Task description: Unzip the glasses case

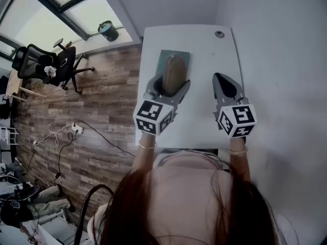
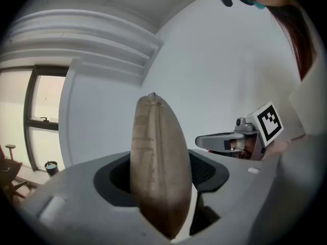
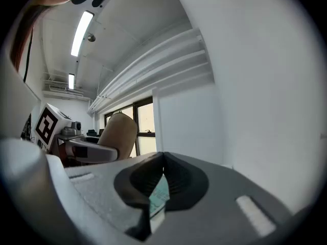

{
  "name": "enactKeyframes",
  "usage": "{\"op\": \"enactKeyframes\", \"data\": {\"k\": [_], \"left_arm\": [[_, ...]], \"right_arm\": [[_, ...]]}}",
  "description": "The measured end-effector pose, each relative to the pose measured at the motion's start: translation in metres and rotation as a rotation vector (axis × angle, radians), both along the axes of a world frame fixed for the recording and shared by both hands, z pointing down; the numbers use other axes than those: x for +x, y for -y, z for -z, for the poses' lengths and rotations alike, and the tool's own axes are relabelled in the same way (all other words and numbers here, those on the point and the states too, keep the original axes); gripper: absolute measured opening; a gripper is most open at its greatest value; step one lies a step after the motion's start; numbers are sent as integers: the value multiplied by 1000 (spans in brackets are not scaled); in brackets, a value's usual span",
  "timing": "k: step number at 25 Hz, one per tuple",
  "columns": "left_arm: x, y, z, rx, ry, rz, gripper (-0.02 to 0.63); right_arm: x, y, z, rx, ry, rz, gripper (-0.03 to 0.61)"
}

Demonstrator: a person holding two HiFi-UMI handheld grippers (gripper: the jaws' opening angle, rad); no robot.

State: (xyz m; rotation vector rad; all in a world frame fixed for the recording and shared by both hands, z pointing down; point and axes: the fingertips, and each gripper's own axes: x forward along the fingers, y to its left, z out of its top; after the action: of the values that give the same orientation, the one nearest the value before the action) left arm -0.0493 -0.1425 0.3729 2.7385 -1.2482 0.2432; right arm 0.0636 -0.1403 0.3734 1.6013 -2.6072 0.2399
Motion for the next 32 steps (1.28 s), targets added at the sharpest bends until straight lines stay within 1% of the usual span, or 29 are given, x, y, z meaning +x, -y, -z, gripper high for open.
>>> {"op": "enactKeyframes", "data": {"k": [5, 8, 10, 14, 18, 23, 26, 30, 32], "left_arm": [[5, 1, -6, 2, 9, -14, 287], [2, -1, -6, 0, 13, -20, 287], [0, -3, -8, 1, 14, -22, 287], [-3, -4, -10, -1, 21, -28, 287], [-1, -3, -10, 0, 31, -49, 287], [4, -3, -15, -2, 94, -94, 287], [8, -6, -20, -9, 123, -139, 287], [15, -9, -28, 2, 195, -193, 287], [17, -9, -28, 11, 212, -208, 287]], "right_arm": [[6, 6, 0, 32, 21, -16, 3], [7, 5, 2, 32, 40, -32, 3], [6, 2, 0, 23, 47, -17, 3], [2, -7, 2, 15, 93, 31, 3], [-2, -8, 2, 4, 94, 73, 3], [-4, -7, 1, -19, 101, 96, 3], [-5, -7, -1, -9, 96, 114, 3], [-3, -7, -1, 6, 113, 137, 3], [-3, -7, 1, 15, 108, 144, 3]]}}
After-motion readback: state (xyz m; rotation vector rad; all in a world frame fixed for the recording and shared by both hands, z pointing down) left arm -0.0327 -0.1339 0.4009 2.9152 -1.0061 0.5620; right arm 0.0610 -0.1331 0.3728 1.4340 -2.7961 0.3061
